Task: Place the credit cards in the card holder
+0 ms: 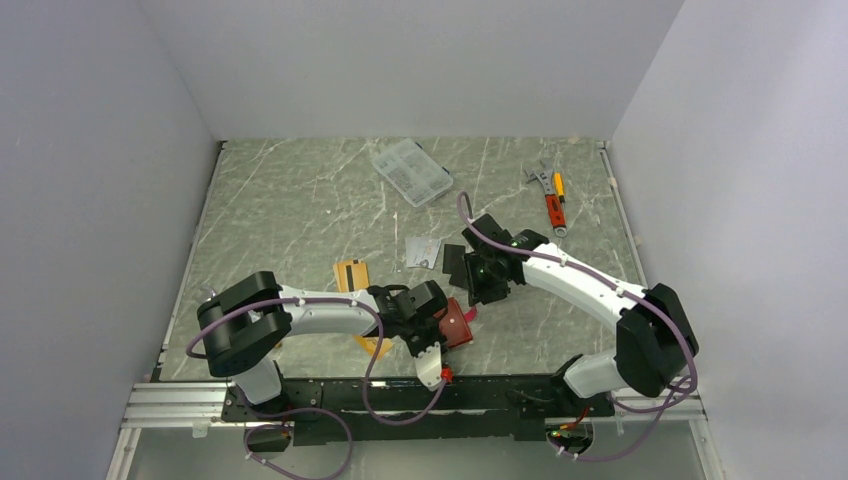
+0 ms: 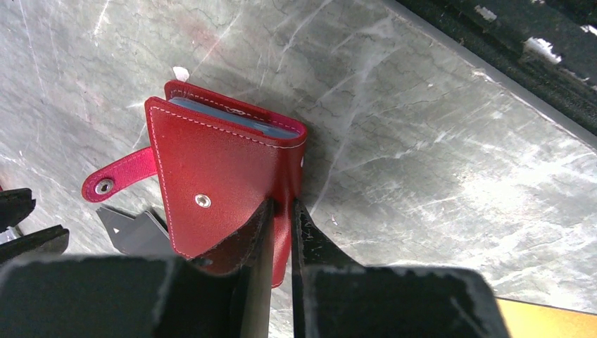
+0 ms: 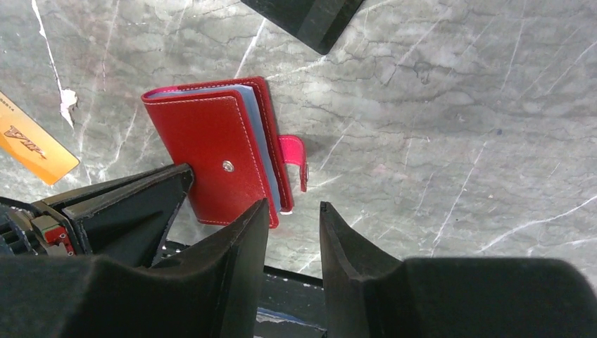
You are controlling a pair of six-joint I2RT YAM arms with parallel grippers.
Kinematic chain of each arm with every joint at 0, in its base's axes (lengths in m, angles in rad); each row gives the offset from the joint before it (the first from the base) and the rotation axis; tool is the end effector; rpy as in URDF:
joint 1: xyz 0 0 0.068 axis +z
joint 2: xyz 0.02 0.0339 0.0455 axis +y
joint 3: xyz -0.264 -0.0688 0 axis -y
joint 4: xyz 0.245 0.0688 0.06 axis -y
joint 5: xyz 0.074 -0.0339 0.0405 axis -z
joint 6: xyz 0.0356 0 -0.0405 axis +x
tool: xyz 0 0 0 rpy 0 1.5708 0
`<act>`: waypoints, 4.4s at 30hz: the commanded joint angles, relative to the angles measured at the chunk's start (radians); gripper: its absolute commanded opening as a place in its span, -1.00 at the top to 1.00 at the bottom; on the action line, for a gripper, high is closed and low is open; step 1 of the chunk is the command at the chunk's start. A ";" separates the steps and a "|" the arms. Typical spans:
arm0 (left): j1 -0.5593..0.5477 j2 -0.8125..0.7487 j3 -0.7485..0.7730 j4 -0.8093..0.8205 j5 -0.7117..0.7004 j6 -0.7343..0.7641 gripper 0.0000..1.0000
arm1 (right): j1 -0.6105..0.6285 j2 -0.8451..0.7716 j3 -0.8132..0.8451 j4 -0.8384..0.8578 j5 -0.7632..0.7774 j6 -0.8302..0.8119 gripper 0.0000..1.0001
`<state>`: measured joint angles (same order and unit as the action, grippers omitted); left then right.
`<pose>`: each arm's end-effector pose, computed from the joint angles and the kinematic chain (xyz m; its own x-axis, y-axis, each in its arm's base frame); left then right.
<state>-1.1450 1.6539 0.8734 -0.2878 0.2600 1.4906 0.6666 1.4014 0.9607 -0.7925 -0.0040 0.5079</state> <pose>0.1199 -0.2865 0.1518 0.8993 0.3494 -0.2632 0.4354 -0.7726 0.4620 0.2035 0.1602 0.2201 -0.9492 -0.1279 -0.2876 -0.1805 0.9697 0.1644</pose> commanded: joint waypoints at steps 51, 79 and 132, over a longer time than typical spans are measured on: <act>-0.019 0.097 -0.023 -0.072 0.014 -0.011 0.83 | -0.042 -0.029 -0.103 0.166 -0.243 -0.070 1.00; -0.019 0.101 -0.003 -0.100 0.016 -0.016 0.87 | 0.033 0.065 -0.118 0.227 -0.346 -0.072 1.00; -0.021 0.124 0.017 -0.133 0.031 -0.025 0.92 | -0.056 0.093 -0.160 0.369 -0.352 -0.044 1.00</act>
<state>-1.1557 1.6859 0.9253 -0.3515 0.2398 1.4784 0.6147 1.5093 0.8062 -0.4671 -0.3725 0.4641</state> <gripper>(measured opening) 0.132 0.007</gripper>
